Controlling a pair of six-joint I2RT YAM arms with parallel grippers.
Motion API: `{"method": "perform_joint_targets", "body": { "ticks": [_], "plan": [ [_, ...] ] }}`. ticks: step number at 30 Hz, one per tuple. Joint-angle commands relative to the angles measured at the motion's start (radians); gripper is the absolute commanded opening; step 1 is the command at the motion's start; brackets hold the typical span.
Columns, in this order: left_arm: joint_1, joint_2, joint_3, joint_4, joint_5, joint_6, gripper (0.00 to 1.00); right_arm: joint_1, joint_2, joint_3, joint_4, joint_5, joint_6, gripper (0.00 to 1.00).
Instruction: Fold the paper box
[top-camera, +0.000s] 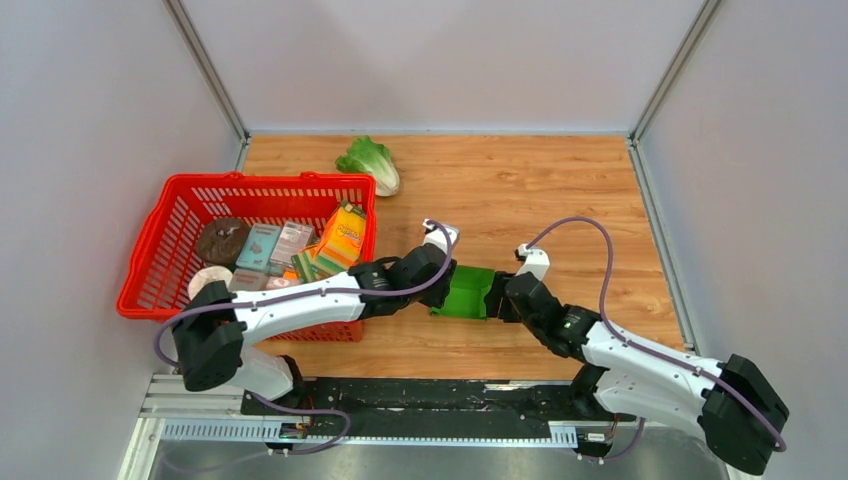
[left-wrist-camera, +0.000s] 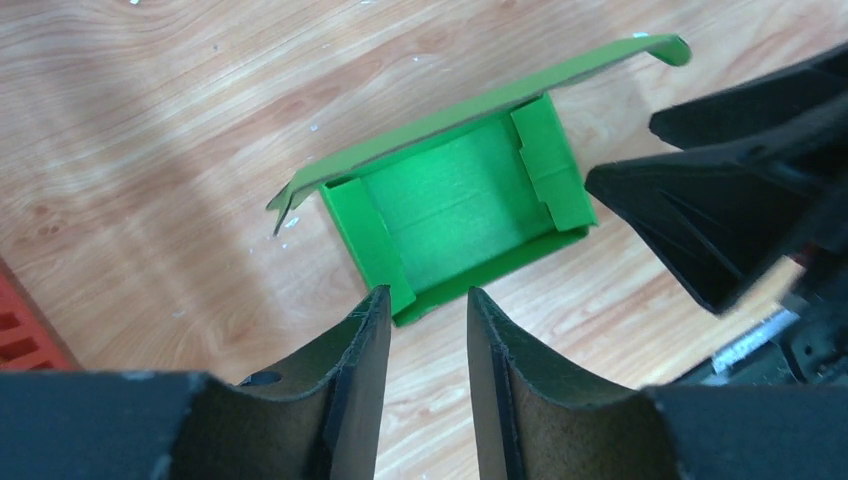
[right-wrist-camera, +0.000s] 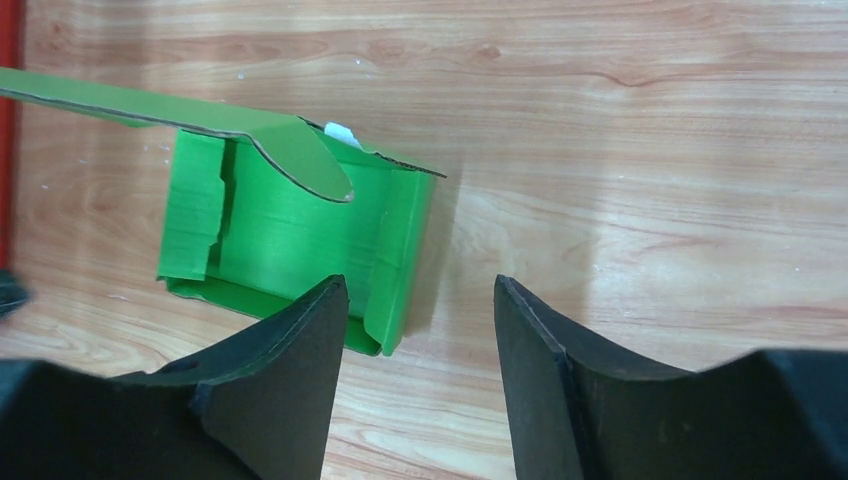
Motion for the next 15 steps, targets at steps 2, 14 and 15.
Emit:
{"method": "perform_joint_targets", "body": {
  "ticks": [2, 14, 15],
  "plan": [
    [0.006, -0.152, -0.036, 0.002, 0.024, 0.036, 0.41, -0.008, 0.071, 0.055, 0.014, 0.000, -0.079, 0.56],
    [0.020, -0.172, -0.066, 0.007, 0.070, 0.012, 0.34, -0.006, 0.272, 0.072, 0.092, 0.049, -0.022, 0.35],
    [0.020, -0.170, -0.065, 0.007, 0.076, 0.013, 0.35, -0.006, 0.275, 0.074, 0.093, 0.049, -0.019, 0.34]
  ]
}}
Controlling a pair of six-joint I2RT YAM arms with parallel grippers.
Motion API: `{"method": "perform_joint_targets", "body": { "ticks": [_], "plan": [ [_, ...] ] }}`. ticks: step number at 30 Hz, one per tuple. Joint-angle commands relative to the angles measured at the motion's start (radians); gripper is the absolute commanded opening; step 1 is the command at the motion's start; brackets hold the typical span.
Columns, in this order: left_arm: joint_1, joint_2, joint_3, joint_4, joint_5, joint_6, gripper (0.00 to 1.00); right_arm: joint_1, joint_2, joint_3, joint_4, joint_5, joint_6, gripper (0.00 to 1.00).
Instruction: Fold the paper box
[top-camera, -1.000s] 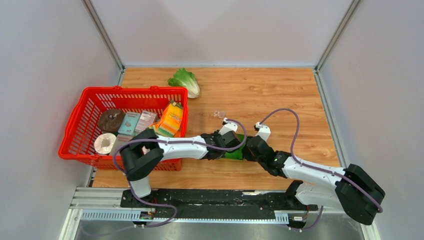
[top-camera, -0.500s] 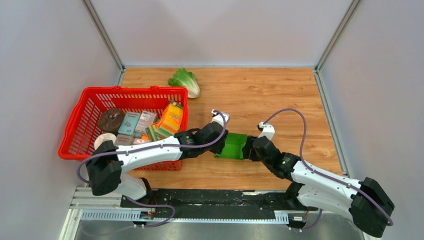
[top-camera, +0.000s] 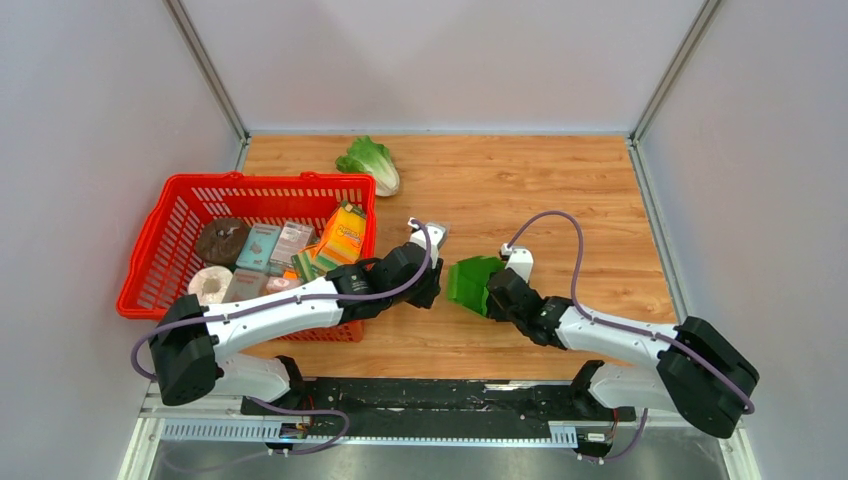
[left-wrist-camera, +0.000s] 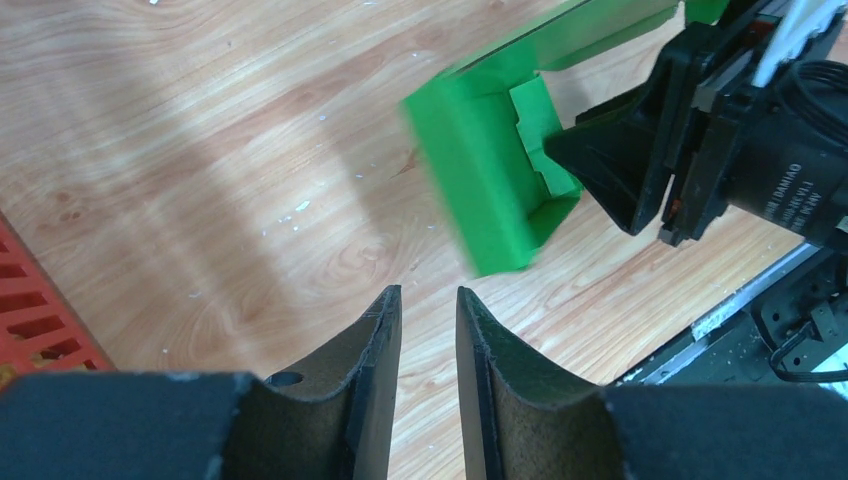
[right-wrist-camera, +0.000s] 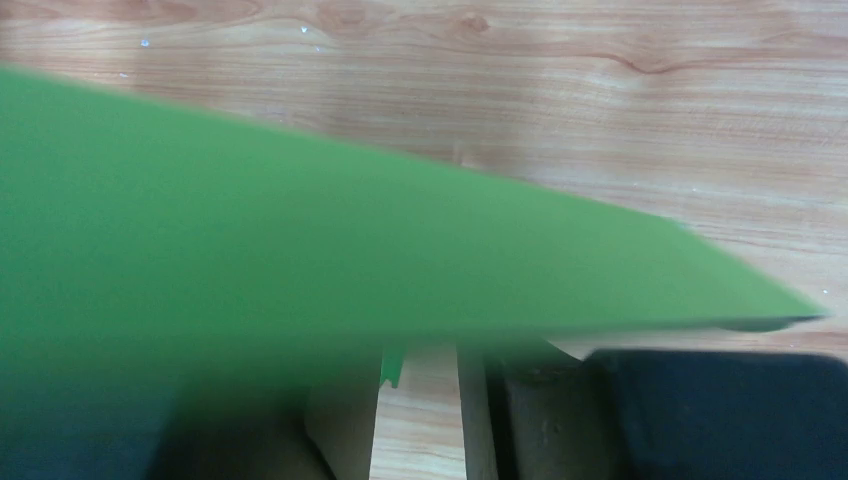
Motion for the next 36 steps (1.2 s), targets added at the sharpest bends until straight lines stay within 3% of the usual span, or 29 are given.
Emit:
{"method": "perform_joint_targets", "body": {
  "ticks": [1, 14, 19, 22, 24, 28, 33, 36],
  "plan": [
    [0.001, -0.001, 0.015, 0.021, 0.029, -0.002, 0.35, -0.003, 0.033, 0.028, 0.038, 0.031, 0.023, 0.33],
    [0.001, -0.032, -0.023, 0.043, 0.008, -0.017, 0.35, -0.002, 0.082, 0.046, 0.106, -0.041, 0.034, 0.32],
    [0.001, -0.078, -0.059, 0.045, -0.014, -0.023, 0.35, -0.003, 0.101, 0.043, 0.127, -0.061, 0.035, 0.21],
    [0.003, -0.089, -0.066, 0.045, -0.020, -0.023, 0.35, -0.003, 0.102, 0.049, 0.123, -0.057, 0.023, 0.08],
    [0.001, -0.089, -0.068, 0.046, -0.015, -0.024, 0.35, 0.000, 0.107, 0.062, 0.086, -0.032, 0.015, 0.00],
    [0.001, -0.063, -0.080, 0.081, 0.006, -0.035, 0.35, -0.002, 0.098, 0.069, -0.009, 0.046, 0.049, 0.00],
    [0.001, 0.021, -0.071, 0.127, 0.035, -0.060, 0.34, 0.026, 0.182, 0.152, -0.320, 0.354, 0.214, 0.00],
    [0.000, 0.083, -0.031, 0.129, 0.044, -0.061, 0.34, 0.023, 0.220, 0.158, -0.307, 0.325, 0.208, 0.00]
  ]
}}
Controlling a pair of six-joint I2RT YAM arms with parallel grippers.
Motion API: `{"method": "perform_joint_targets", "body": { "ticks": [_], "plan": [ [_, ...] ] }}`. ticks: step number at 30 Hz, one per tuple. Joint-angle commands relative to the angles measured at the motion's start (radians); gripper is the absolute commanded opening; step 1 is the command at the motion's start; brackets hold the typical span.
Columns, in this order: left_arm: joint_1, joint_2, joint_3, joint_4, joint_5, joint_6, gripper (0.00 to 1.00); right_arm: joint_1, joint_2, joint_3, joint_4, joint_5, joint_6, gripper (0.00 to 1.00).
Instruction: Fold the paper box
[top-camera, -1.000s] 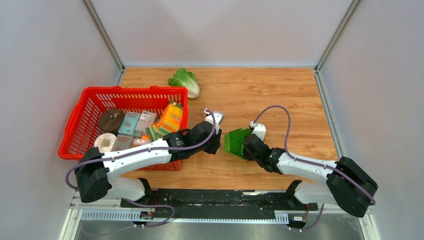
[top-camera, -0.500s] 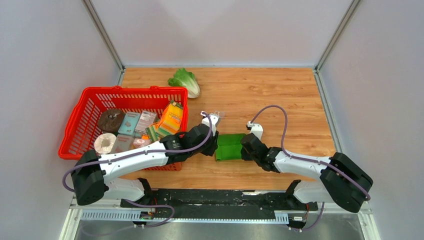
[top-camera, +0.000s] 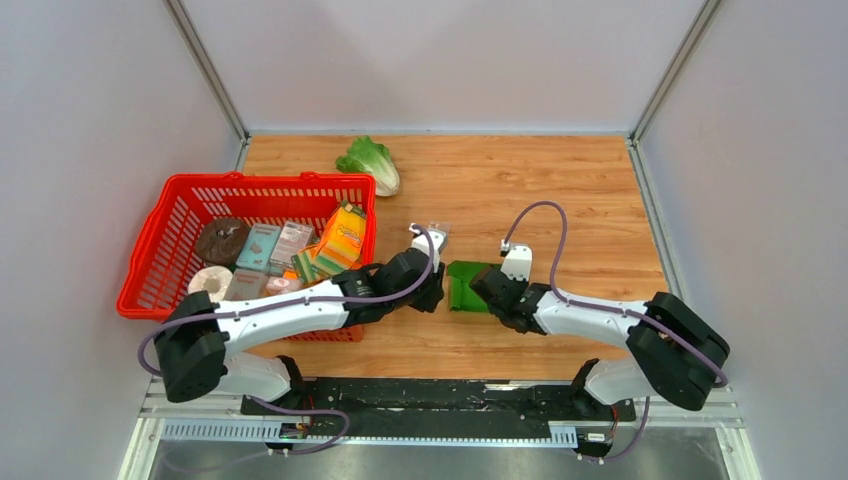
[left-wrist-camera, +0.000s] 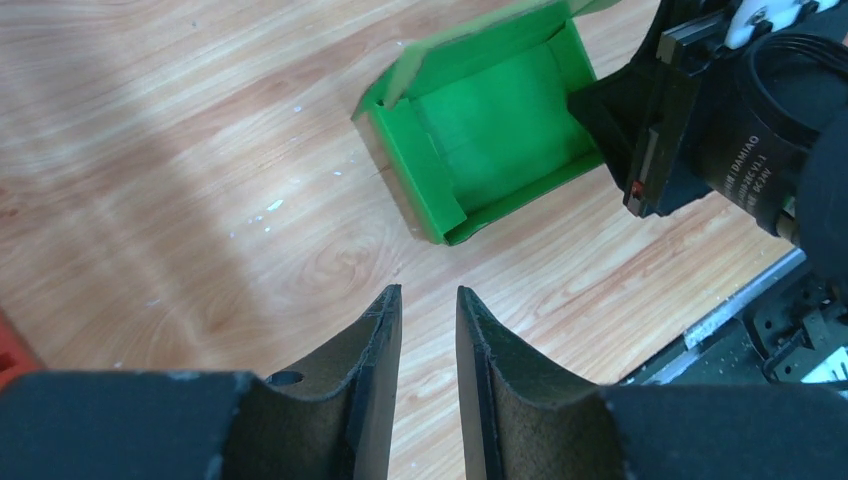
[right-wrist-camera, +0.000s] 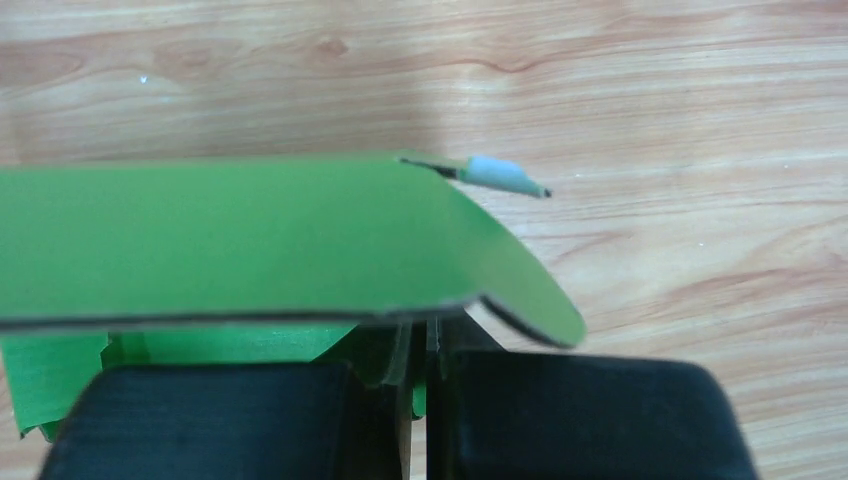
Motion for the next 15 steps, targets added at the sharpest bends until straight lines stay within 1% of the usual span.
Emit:
{"method": "perform_joint_targets", "body": {
  "ticks": [1, 2, 4, 5, 6, 8, 11, 15],
  "plan": [
    [0.000, 0.087, 0.048, 0.048, 0.030, -0.020, 0.35, 0.000, 0.045, 0.030, -0.105, 0.118, 0.061, 0.00],
    [0.000, 0.096, 0.051, 0.053, 0.033, -0.022, 0.35, 0.002, 0.028, 0.021, -0.033, 0.069, 0.032, 0.00],
    [0.000, 0.108, 0.055, 0.068, 0.036, -0.020, 0.35, -0.003, -0.004, -0.001, -0.004, 0.040, 0.005, 0.11],
    [0.000, 0.108, 0.051, 0.076, 0.038, -0.020, 0.34, -0.009, -0.048, -0.004, 0.002, 0.001, -0.012, 0.17],
    [0.000, 0.104, 0.048, 0.081, 0.038, -0.019, 0.35, -0.012, -0.073, -0.007, 0.001, -0.013, -0.021, 0.29],
    [0.000, 0.099, 0.039, 0.091, 0.038, -0.016, 0.35, -0.029, -0.155, -0.012, -0.013, -0.058, -0.041, 0.40],
    [0.000, 0.085, 0.030, 0.099, 0.048, -0.009, 0.34, -0.053, -0.263, -0.027, -0.014, -0.123, -0.065, 0.44],
    [0.000, 0.075, 0.013, 0.111, 0.070, -0.005, 0.35, -0.090, -0.325, -0.047, -0.002, -0.146, -0.087, 0.42]
  ]
}}
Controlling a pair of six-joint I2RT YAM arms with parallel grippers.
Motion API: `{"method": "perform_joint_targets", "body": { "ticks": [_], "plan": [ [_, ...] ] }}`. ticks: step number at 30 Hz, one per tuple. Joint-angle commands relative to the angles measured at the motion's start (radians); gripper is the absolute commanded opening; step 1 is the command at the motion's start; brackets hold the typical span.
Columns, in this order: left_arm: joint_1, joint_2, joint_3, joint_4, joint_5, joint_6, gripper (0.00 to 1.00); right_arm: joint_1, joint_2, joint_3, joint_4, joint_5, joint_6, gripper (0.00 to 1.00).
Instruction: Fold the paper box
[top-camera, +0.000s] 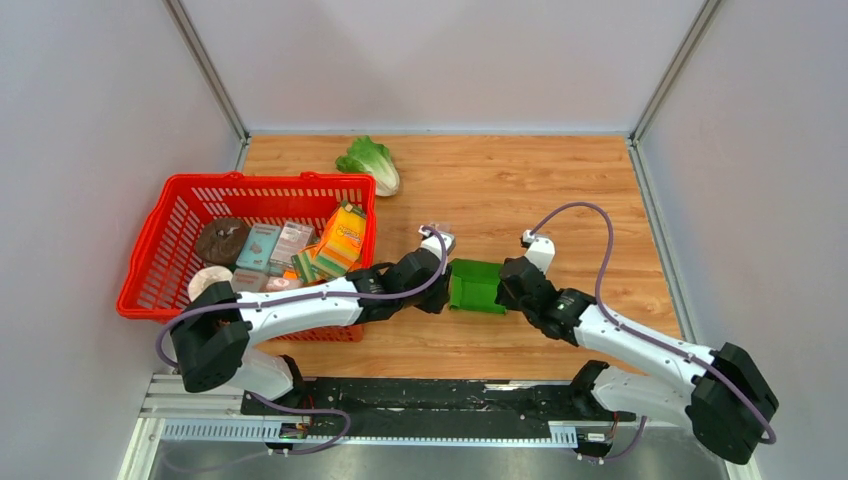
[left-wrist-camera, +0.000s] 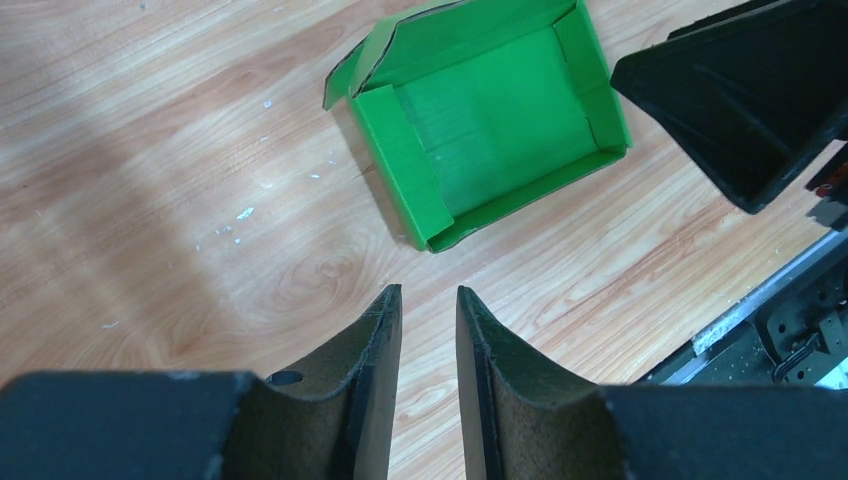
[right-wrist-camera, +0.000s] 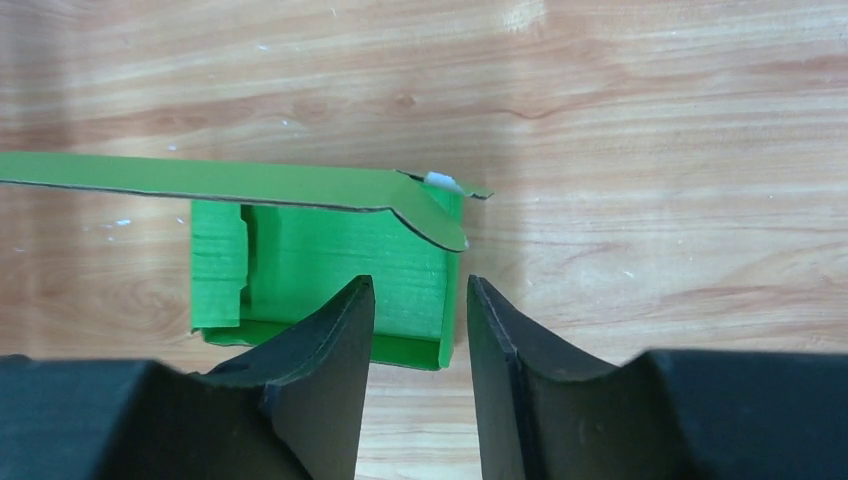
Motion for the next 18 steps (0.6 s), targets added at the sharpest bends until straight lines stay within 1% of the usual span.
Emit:
{"method": "perform_joint_targets", "body": {
  "ticks": [1, 8, 10, 11, 12, 14, 18],
  "plan": [
    [0.000, -0.041, -0.005, 0.059, 0.030, 0.000, 0.35, -0.038, -0.049, -0.025, 0.030, -0.045, -0.041, 0.41],
    [0.000, -0.025, -0.016, 0.077, 0.051, -0.003, 0.35, -0.051, 0.017, -0.016, 0.068, -0.052, -0.056, 0.34],
    [0.001, 0.006, 0.012, 0.057, 0.042, -0.006, 0.37, -0.051, 0.029, 0.000, 0.048, -0.054, -0.050, 0.33],
    [0.000, 0.055, 0.032, 0.037, 0.019, -0.006, 0.37, -0.051, 0.029, 0.007, 0.036, -0.055, -0.045, 0.33],
    [0.000, 0.081, 0.081, -0.014, 0.007, -0.004, 0.37, -0.051, 0.029, 0.018, 0.030, -0.054, -0.045, 0.34],
    [0.000, 0.147, 0.125, -0.062, -0.042, -0.020, 0.36, -0.051, 0.032, 0.020, 0.010, -0.055, -0.033, 0.34],
    [-0.002, 0.207, 0.178, -0.069, -0.071, -0.070, 0.37, -0.051, 0.030, -0.022, 0.065, -0.074, -0.025, 0.33]
  ]
}}
